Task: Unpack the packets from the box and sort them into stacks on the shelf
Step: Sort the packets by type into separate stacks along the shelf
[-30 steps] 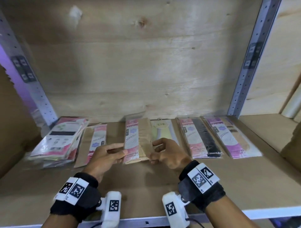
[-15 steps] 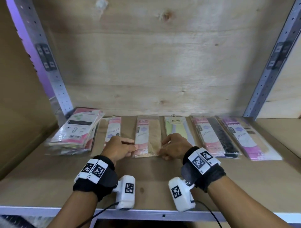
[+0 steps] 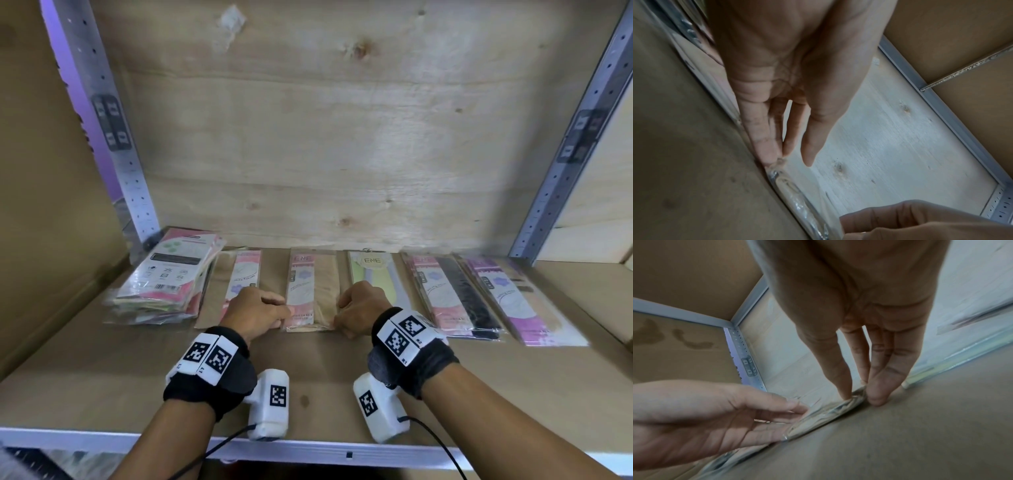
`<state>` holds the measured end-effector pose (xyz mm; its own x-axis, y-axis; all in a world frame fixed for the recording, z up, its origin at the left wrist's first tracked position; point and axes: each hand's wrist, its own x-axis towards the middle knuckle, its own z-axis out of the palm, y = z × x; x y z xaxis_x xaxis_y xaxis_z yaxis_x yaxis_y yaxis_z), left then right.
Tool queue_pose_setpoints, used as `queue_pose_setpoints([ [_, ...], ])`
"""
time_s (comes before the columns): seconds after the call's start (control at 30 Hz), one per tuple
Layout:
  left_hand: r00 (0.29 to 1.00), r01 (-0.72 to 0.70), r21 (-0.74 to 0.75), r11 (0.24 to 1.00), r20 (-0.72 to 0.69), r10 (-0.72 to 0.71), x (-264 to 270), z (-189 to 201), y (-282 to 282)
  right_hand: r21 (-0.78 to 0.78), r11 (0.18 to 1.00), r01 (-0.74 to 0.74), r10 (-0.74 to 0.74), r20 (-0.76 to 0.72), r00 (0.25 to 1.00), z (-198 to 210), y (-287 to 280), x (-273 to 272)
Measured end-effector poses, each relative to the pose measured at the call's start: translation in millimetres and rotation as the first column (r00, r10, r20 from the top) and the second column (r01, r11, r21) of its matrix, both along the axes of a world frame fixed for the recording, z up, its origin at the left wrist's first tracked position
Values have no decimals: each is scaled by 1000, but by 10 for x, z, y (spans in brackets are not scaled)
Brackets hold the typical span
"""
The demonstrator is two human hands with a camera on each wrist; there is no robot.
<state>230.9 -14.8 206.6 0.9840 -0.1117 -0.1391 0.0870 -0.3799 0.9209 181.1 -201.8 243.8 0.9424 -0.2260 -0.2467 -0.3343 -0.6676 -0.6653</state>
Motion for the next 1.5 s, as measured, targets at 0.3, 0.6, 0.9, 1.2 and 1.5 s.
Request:
queue_pose_setpoints([
  [0.3, 1000, -5, 50, 999, 16, 4, -57, 103, 45, -117, 993, -16, 18, 11, 1000, 5, 15, 18],
  [0.6, 960, -200, -74, 977, 184, 211, -72, 350, 463, -54, 987, -149, 158, 249, 956, 205, 285, 209],
  [0.9, 901, -323, -195, 926, 235, 364, -41, 342, 840, 92, 969, -229, 225, 53, 973, 144, 957, 614],
  [1.2, 872, -352, -257, 900, 260, 415, -55, 398, 990, -109, 965, -239, 232, -75, 970, 62, 1356, 953],
  [1.5, 884, -315, -234, 920, 280, 374, -42, 384, 1072, 129, 978, -163, 175, -90, 981, 171, 1151, 969],
])
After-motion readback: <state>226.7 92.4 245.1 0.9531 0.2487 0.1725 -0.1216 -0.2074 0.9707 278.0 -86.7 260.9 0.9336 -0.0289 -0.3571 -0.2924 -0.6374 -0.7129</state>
